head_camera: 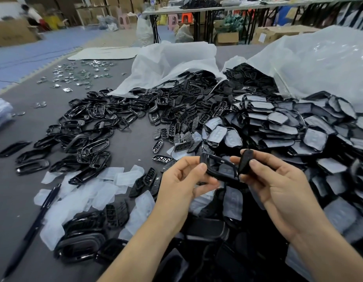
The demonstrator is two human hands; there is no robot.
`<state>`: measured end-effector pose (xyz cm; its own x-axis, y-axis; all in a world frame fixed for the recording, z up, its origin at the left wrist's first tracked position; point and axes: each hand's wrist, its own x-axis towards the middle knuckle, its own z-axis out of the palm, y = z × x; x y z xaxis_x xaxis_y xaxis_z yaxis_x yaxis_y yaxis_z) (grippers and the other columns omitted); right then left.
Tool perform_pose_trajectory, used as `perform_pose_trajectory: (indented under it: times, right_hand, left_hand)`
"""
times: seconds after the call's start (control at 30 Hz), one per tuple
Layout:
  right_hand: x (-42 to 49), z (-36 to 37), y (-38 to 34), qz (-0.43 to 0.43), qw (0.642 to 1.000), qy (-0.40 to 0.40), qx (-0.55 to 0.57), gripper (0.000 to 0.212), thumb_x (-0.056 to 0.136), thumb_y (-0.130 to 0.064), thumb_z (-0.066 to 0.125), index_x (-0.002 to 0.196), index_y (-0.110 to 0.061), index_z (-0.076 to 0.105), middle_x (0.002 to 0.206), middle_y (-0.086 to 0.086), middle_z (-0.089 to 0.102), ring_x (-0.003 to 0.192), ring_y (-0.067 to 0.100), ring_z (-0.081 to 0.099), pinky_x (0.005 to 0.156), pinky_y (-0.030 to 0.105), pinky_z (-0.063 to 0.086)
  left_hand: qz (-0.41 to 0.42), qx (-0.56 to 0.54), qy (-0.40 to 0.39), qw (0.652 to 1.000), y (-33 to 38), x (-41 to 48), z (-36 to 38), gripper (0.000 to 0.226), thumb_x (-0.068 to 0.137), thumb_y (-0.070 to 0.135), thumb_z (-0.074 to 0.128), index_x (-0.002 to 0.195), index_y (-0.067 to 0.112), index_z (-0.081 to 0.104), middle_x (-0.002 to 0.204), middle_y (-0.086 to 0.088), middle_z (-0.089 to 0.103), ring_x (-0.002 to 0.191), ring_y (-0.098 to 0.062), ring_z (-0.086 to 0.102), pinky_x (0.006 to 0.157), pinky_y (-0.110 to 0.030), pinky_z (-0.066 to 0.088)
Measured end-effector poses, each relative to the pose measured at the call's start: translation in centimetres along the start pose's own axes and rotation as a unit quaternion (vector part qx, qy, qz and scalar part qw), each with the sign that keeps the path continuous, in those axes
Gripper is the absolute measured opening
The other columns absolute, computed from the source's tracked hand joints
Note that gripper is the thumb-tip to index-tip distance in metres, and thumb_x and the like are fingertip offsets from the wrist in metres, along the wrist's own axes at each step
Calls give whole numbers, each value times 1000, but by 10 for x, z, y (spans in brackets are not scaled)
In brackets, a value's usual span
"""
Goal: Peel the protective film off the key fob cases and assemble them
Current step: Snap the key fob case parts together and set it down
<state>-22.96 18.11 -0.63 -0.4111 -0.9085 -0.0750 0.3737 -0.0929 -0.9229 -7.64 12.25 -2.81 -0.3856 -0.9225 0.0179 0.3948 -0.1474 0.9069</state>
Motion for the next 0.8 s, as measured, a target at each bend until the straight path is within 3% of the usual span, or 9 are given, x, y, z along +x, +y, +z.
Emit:
perform_pose_trajectory:
  times: [0.27, 0.4, 0.6, 0.8]
  right_hand:
    - [-2, 4, -3, 4, 1000, 8, 29, 20, 86, 7, 54, 97, -3, 68, 85, 14, 75, 75, 15, 72, 61, 15, 53]
    - [-2, 4, -5, 8, 999, 14, 41, 23, 83, 7, 56, 99, -5, 68, 83, 15, 74, 71, 15, 70, 61, 15, 54]
    - [-3, 5, -5, 0, 999, 23, 42, 25, 64, -3, 65, 89, -6, 69, 70, 6, 69, 66, 13, 67, 61, 16, 54]
    - [-4, 4, -5, -4, 998, 42, 36, 19, 81, 9, 60, 91, -6, 63, 61, 2, 64, 55, 10, 63, 55, 18, 54]
  left_hand:
    - [-14, -27, 4, 1000, 0, 1, -1, 12, 92, 2, 52, 94, 1, 63, 64, -2, 66, 59, -12, 64, 65, -26, 57]
    - [-18, -37, 8, 999, -1, 2, -1, 17, 82, 10, 59, 95, 0, 63, 65, -5, 66, 59, -13, 65, 66, -26, 57]
    - [-19, -42, 11, 999, -2, 2, -2, 26, 76, 15, 61, 96, 0, 62, 65, -6, 66, 59, -13, 65, 65, -25, 57]
    - [-20, -36, 0, 999, -2, 2, -4, 23, 76, 15, 63, 95, 2, 65, 69, -6, 68, 60, -13, 65, 65, -26, 57]
